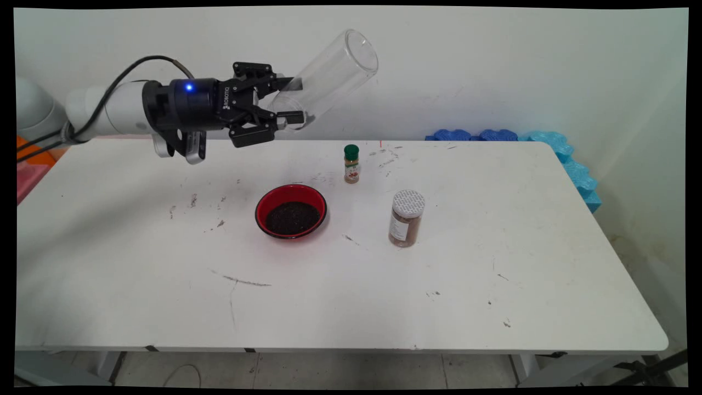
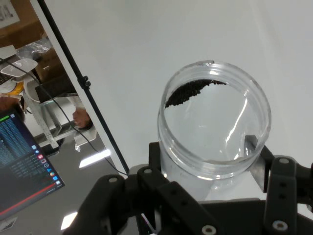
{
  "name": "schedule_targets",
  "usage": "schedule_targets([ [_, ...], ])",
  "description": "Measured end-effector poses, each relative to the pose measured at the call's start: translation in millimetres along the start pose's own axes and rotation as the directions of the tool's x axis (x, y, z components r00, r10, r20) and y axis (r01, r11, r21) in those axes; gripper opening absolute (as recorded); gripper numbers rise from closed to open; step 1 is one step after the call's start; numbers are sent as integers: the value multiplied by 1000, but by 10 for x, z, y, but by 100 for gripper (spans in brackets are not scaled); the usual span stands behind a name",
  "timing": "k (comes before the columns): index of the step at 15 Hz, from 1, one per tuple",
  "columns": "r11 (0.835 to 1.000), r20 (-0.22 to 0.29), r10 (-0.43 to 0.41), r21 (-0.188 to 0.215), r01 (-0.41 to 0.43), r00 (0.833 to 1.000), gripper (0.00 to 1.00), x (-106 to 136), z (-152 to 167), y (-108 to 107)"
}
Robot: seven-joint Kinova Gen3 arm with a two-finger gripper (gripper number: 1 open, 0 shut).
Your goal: Pour the black seasoning powder in the red bowl
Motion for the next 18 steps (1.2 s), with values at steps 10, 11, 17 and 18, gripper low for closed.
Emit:
schedule_targets([
  [10,997,-44,81,21,-80,996,0,64,-23,19],
  [11,995,-51,98,26,-97,994,0,68,-26,24],
  [17,962,-100,269,80,-262,958,0,82,-54,60],
  [18,951,-105,303,92,-294,947,0,77,-54,63],
])
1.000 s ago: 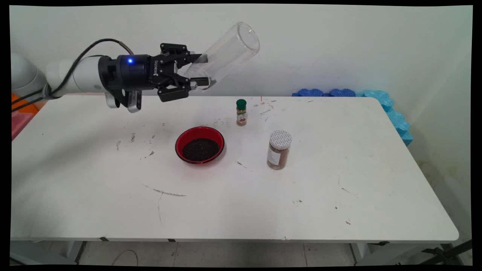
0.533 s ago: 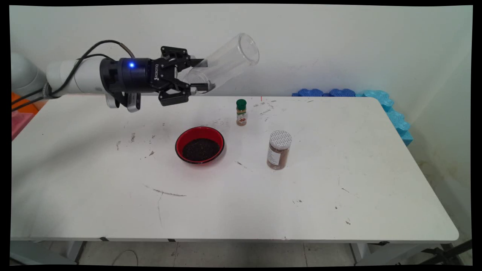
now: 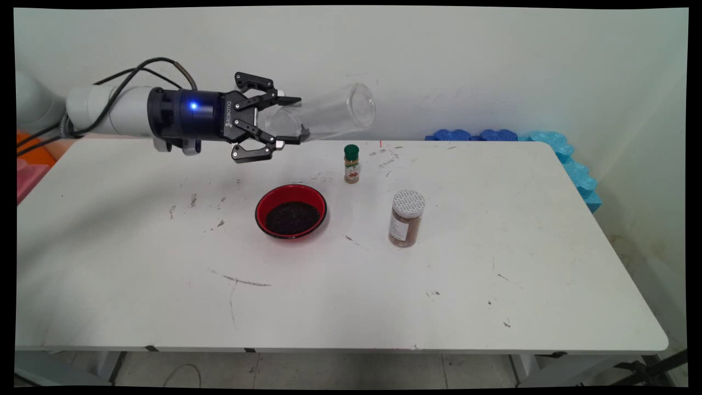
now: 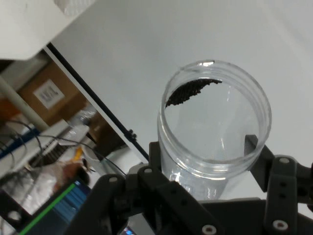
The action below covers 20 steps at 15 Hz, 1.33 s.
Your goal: Pour the black seasoning powder in the red bowl
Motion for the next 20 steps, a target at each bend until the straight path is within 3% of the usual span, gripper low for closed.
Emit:
schedule_targets([
  [5,982,-33,182,47,-180,983,0,-33,-2,31],
  [10,935,-47,348,93,-343,936,0,-71,6,76],
  [15,855,-45,510,135,-501,859,0,-147,13,149],
  [18,784,-34,611,162,-599,791,0,-208,11,196],
  [20,717,-14,687,176,-675,727,0,-264,12,224],
])
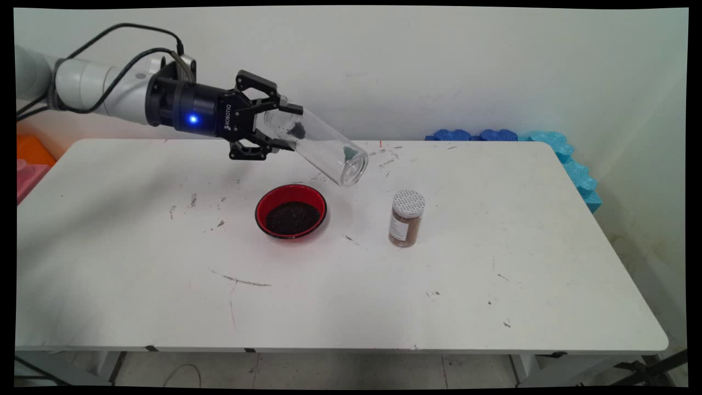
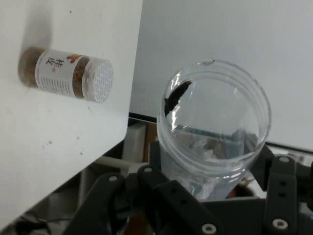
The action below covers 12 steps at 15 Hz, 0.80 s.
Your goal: Pour the black seasoning powder in the red bowl
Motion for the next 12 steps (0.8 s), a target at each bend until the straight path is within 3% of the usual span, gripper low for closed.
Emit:
schedule_targets([
  [3,990,5,138,14,-138,990,0,-34,-22,81],
  [7,962,8,272,27,-272,962,0,-66,-49,164],
  [9,940,10,340,31,-340,940,0,-88,-67,205],
  [12,882,17,469,38,-469,883,0,-128,-87,261],
])
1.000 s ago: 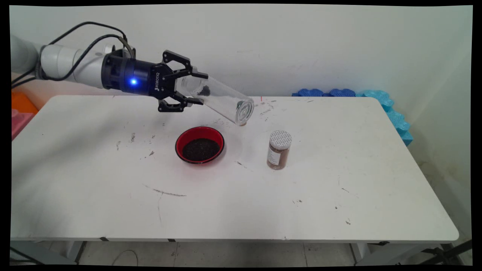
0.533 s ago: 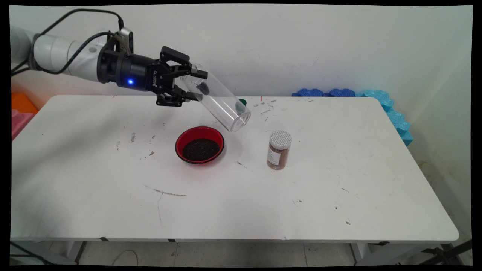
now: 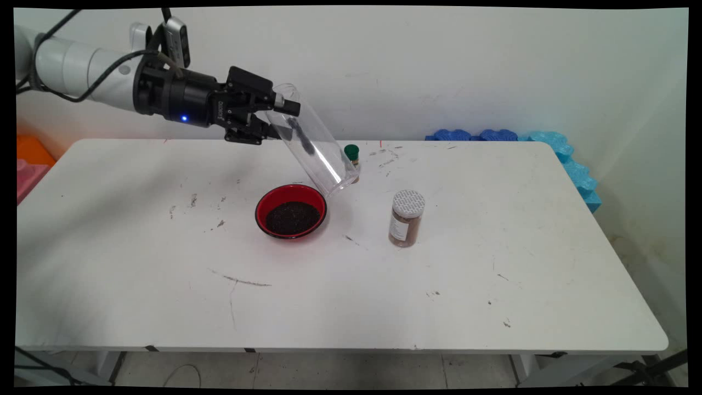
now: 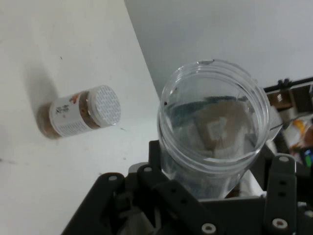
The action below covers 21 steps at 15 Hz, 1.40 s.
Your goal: Pour the black seasoning powder in the red bowl
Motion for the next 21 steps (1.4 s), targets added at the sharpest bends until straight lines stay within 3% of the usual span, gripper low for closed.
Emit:
schedule_targets([
  [2,996,6,85,14,-85,996,0,-9,-7,21],
  [4,979,20,203,25,-203,979,0,-30,-10,58],
  [5,967,28,252,27,-253,967,0,-44,-9,75],
  [8,912,62,406,30,-408,912,0,-96,2,132],
  [11,841,86,536,31,-540,840,0,-133,26,200],
  [14,755,105,649,33,-655,753,0,-163,53,273],
  [16,686,120,720,31,-727,684,0,-184,75,328],
  [21,533,152,834,25,-845,531,0,-246,110,450],
])
